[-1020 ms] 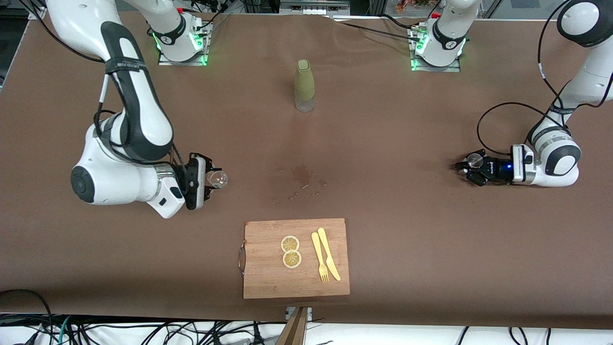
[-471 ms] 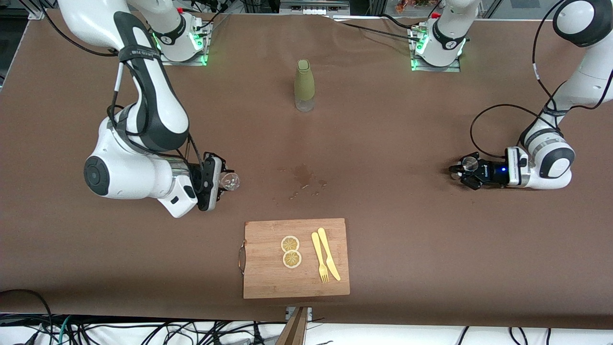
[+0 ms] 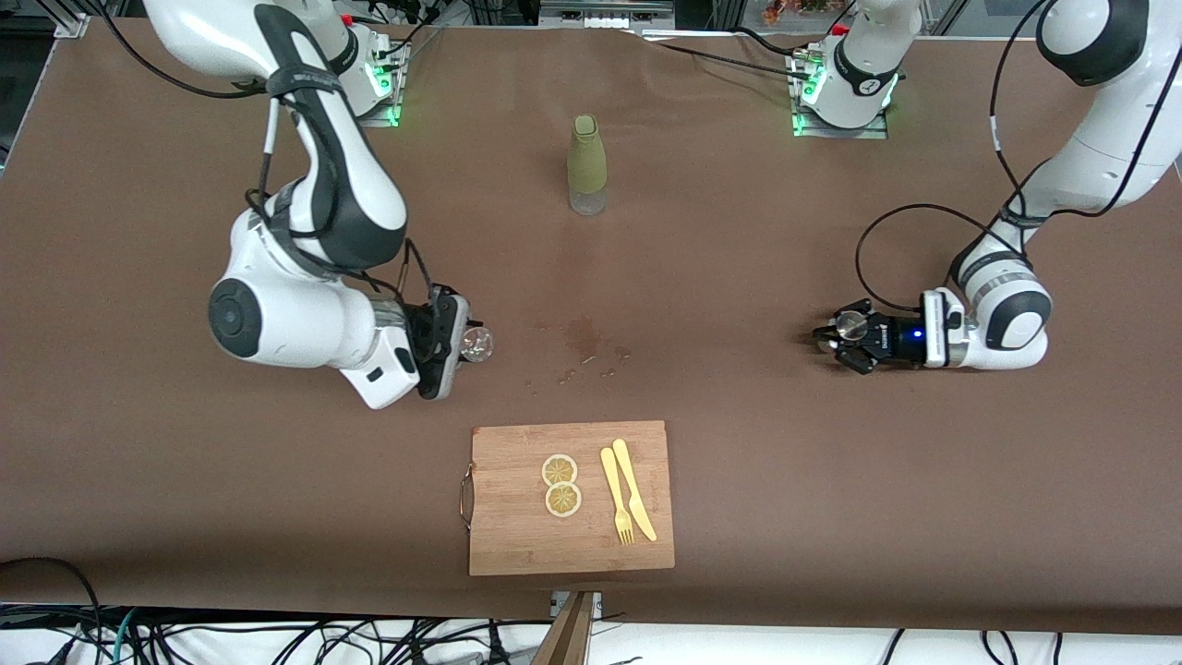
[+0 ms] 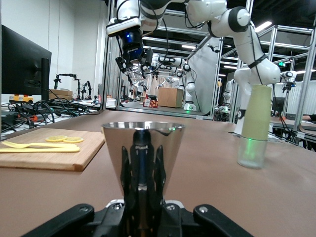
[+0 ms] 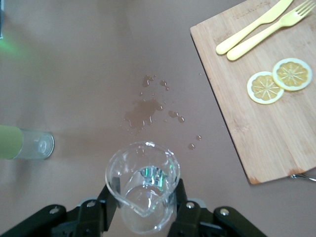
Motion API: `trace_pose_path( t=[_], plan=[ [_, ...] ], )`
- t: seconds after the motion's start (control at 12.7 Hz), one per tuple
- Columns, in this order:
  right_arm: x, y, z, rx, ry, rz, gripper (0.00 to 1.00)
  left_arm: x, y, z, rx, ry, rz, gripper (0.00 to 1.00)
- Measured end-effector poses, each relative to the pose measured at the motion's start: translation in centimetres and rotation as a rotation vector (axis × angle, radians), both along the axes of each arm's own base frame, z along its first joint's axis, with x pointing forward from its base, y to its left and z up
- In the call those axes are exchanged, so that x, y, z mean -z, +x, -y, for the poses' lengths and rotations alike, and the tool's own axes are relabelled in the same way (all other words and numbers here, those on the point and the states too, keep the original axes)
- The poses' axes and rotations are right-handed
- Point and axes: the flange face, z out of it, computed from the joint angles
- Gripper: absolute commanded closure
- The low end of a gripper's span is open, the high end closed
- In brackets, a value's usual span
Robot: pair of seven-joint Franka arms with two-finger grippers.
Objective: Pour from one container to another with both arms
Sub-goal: 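Lift the glass cup and jigger, bringing both grippers together mid-table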
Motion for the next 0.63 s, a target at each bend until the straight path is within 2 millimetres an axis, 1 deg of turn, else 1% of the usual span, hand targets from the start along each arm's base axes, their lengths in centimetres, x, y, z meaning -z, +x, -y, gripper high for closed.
trace_pose_path(
  t=[0.16,0.39,0.63],
  plan=[
    [-0.2,-1.3,-2.7,-0.004,-0.043,0.001,0.85,-0.2,0.1,3.5,-0.002,0.002,-0.013,1.0],
    [-0.2,-3.8,-7.4,-0.019,-0.123,0.007,0.85,0.0,0.2,9.1,-0.026,0.001,-0.044,1.0],
    [0.6,-6.4,-11.2,-0.02,-0.178,-0.002,0.85,0.2,0.1,14.7,-0.084,-0.023,-0.059,1.0]
  ],
)
